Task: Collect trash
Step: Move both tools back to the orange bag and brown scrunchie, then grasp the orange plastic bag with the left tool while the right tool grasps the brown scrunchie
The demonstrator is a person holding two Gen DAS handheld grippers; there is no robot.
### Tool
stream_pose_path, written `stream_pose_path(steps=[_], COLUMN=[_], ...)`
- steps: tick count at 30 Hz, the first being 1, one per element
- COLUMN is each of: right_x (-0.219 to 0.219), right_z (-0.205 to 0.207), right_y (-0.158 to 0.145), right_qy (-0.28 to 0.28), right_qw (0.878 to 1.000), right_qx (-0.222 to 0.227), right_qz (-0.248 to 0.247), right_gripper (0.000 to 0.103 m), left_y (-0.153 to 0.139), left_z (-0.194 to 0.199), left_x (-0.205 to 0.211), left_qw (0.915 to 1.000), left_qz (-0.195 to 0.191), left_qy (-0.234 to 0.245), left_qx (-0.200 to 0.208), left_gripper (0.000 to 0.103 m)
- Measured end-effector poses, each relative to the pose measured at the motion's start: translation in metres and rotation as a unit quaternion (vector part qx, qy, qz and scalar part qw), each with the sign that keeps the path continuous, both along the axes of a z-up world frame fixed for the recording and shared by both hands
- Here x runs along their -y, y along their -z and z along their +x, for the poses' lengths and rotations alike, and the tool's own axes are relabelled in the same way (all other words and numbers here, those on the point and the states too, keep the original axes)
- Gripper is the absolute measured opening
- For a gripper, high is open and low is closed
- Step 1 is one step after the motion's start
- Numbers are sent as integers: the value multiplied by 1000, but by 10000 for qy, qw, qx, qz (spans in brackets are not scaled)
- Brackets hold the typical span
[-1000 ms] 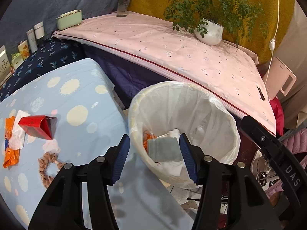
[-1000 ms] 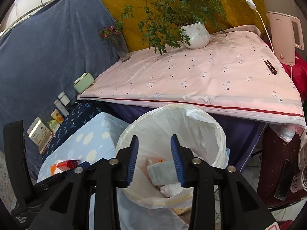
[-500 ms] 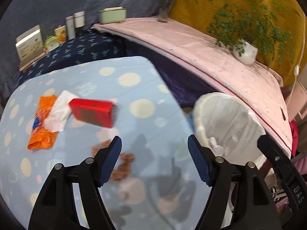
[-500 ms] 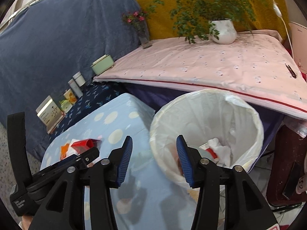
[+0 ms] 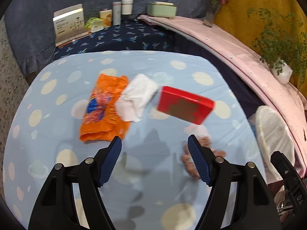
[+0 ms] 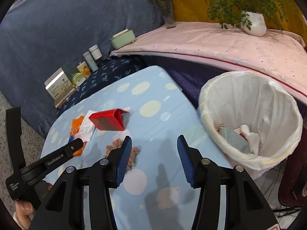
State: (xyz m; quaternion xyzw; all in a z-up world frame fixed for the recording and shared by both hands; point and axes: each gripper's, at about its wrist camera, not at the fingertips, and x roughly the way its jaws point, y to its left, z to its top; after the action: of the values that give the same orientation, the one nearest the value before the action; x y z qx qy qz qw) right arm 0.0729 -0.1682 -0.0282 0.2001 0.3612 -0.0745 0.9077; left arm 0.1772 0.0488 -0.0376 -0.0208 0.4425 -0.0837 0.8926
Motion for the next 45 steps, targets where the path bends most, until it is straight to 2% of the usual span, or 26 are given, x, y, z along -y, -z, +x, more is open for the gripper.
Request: stream_pose_path(steps=[5, 11, 17, 23, 25, 26, 27, 28, 30, 31, 32, 37, 45], right_x=[-22, -43, -55, -63, -66, -68, -70, -71, -72, -71, -71, -74, -83], right_z=[15, 32, 48, 60, 63, 63, 64, 64, 63, 61, 59, 47, 11], right_y=[14, 32, 49, 63, 65, 66, 66, 67, 67, 68, 68, 67, 50], right_qy=[-171, -326, -404, -454, -462, -474, -509, -502, -497, -480, -476, -529, -606], right_qw=[9997, 9987, 9975, 9963, 9962, 9961, 9958, 9957, 9957, 9958, 9958, 9953, 9960], right_qx=[-170, -390, -577, -724, -729, -715, -728, -733, -744, -751, -759, -800, -658], right_qz=[9, -21, -64, -101, -150, -199, -218, -261, -237, -227, -213, -144, -40], right_gripper=[49, 49, 49, 49, 46, 40, 33, 30, 19, 16, 15, 11, 11], left_y=[12, 27, 43, 50, 51, 52, 52, 52, 51, 50, 49, 45, 32], left_z=[11, 27, 45, 55, 57, 58, 59, 59, 57, 57, 56, 45, -1], left_x=[-30, -63, -75, -76, -73, -71, -70, -68, -66, -65, -65, -67, -78], left_qw=[9996, 9981, 9980, 9984, 9987, 9988, 9988, 9990, 9993, 9994, 9994, 9994, 9989], left_qz=[79, 145, 230, 24, -58, -87, -66, -63, -70, -70, -73, -101, -160], left_qy=[-270, -569, -518, -439, -353, -290, -277, -269, -188, -154, -133, -128, -279], left_qx=[-81, -170, -286, -349, -349, -375, -389, -340, -307, -289, -296, -315, -340], left_gripper=[69, 78, 79, 78, 70, 60, 58, 50, 43, 33, 29, 20, 17])
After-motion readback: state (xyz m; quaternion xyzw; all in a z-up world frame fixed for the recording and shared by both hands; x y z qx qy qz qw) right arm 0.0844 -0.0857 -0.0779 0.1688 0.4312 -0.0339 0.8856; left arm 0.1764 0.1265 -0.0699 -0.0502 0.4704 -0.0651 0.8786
